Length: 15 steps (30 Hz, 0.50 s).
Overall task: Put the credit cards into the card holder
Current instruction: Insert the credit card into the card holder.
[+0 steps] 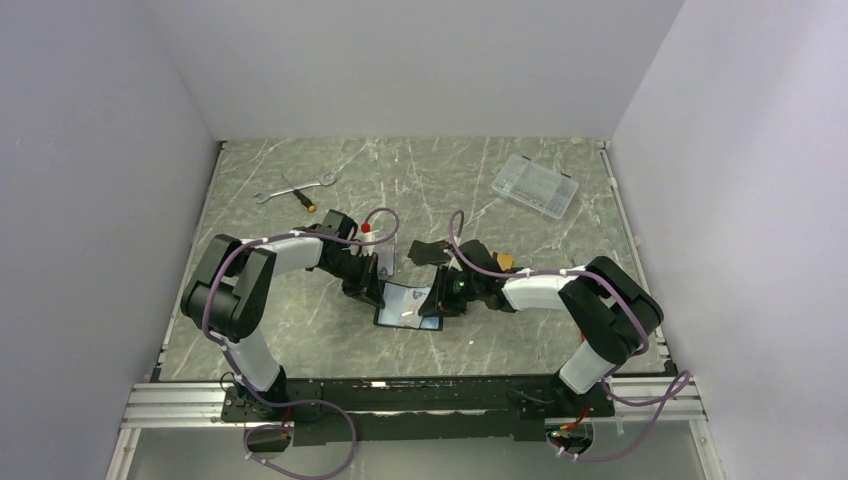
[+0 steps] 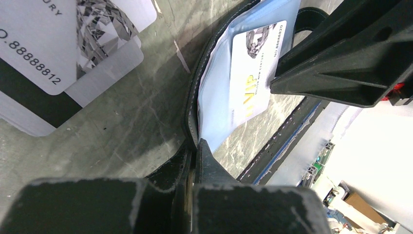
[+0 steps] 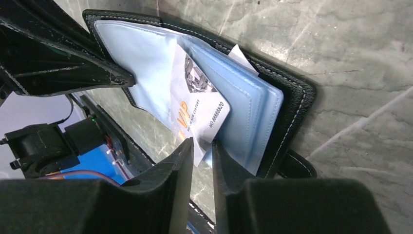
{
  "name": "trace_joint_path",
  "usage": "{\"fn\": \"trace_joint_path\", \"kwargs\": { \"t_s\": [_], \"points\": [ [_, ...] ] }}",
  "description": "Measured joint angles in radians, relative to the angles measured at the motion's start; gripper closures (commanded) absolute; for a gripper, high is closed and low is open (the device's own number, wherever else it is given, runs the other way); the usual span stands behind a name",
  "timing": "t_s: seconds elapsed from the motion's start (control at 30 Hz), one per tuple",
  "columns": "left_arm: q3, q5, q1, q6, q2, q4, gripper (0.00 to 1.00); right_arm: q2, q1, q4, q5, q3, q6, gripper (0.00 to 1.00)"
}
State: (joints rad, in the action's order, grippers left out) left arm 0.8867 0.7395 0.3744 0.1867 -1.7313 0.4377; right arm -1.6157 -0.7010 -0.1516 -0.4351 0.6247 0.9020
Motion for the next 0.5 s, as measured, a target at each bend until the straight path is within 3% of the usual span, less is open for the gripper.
{"fn": "trace_joint_path", "kwargs": {
  "t_s": [0.27, 0.5],
  "points": [
    [0.0, 0.0, 0.0, 0.0, 0.0, -0.001, 1.0, -0.01, 0.0, -0.022, 0.006, -0.009, 0.022, 0.9],
    [0.0, 0.0, 0.0, 0.0, 0.0, -0.001, 1.0, -0.025, 0.0, -0.04, 0.001, -0.009, 0.031, 0.94]
  ]
}}
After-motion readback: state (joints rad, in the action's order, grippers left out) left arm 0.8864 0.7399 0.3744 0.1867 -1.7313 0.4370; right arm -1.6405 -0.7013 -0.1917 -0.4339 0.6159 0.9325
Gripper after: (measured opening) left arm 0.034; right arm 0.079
